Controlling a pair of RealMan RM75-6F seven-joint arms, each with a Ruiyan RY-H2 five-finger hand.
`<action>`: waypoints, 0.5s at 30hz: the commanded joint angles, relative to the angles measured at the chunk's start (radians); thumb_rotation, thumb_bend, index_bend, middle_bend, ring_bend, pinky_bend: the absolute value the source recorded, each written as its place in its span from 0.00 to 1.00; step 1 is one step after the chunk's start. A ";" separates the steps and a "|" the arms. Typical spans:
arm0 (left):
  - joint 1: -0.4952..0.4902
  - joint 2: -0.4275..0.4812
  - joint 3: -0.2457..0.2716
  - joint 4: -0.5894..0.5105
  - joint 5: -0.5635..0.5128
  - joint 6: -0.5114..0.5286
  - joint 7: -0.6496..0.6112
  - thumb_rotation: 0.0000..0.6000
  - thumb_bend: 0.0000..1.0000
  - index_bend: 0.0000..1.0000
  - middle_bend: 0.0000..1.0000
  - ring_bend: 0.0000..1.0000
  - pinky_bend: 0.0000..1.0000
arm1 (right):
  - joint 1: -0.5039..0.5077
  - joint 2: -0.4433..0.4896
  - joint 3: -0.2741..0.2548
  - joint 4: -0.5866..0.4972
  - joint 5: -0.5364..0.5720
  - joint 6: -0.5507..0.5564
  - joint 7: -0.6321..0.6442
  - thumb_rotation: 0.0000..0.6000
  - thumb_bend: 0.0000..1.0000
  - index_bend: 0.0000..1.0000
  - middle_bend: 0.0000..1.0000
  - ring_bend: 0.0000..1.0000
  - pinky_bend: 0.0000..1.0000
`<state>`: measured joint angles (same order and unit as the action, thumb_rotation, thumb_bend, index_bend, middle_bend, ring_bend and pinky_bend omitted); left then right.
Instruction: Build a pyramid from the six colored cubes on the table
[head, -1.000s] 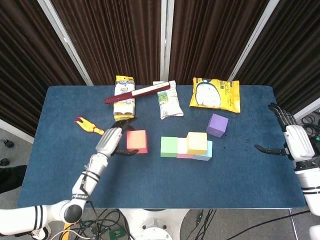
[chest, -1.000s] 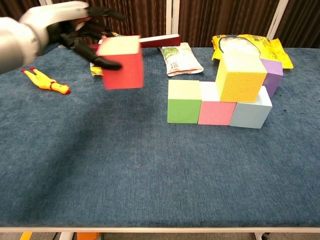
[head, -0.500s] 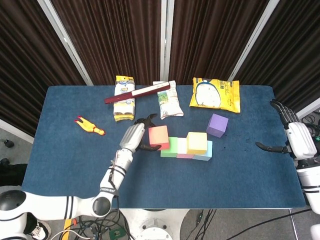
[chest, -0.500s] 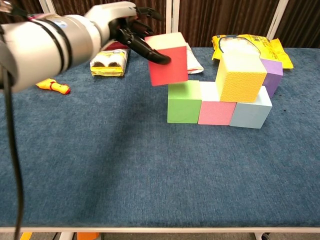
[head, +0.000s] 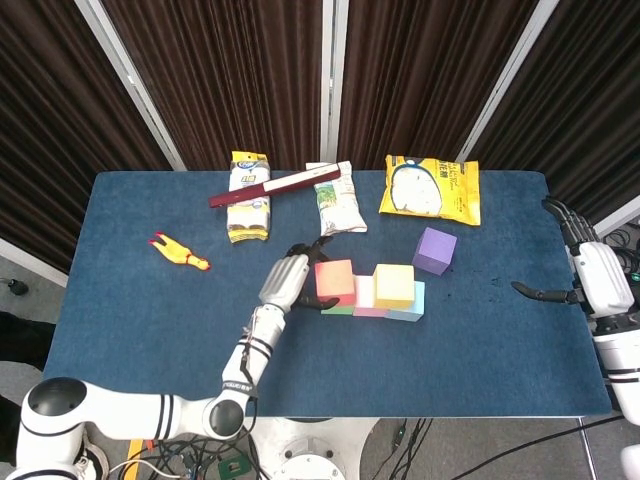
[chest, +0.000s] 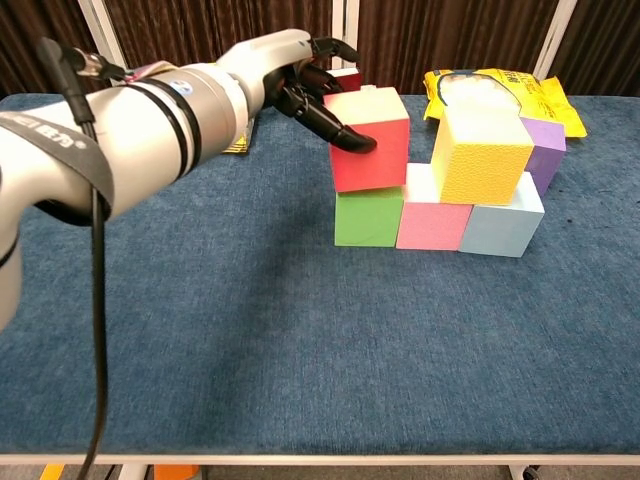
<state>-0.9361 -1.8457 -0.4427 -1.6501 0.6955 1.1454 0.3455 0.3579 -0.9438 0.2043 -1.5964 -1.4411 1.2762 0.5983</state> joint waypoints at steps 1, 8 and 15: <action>-0.013 -0.014 0.005 0.025 0.008 -0.012 0.002 1.00 0.20 0.09 0.57 0.16 0.09 | 0.000 -0.004 -0.003 0.013 0.002 -0.009 0.018 1.00 0.00 0.00 0.03 0.00 0.00; -0.042 -0.049 -0.003 0.093 0.024 -0.022 0.005 1.00 0.20 0.09 0.58 0.17 0.09 | -0.007 -0.006 -0.008 0.038 -0.003 -0.008 0.042 1.00 0.00 0.00 0.03 0.00 0.00; -0.057 -0.067 -0.010 0.108 0.032 -0.033 0.002 1.00 0.20 0.09 0.58 0.17 0.09 | -0.011 -0.008 -0.011 0.054 -0.003 -0.008 0.056 1.00 0.00 0.00 0.03 0.00 0.00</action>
<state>-0.9918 -1.9107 -0.4523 -1.5446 0.7264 1.1140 0.3480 0.3469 -0.9513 0.1936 -1.5425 -1.4440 1.2676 0.6540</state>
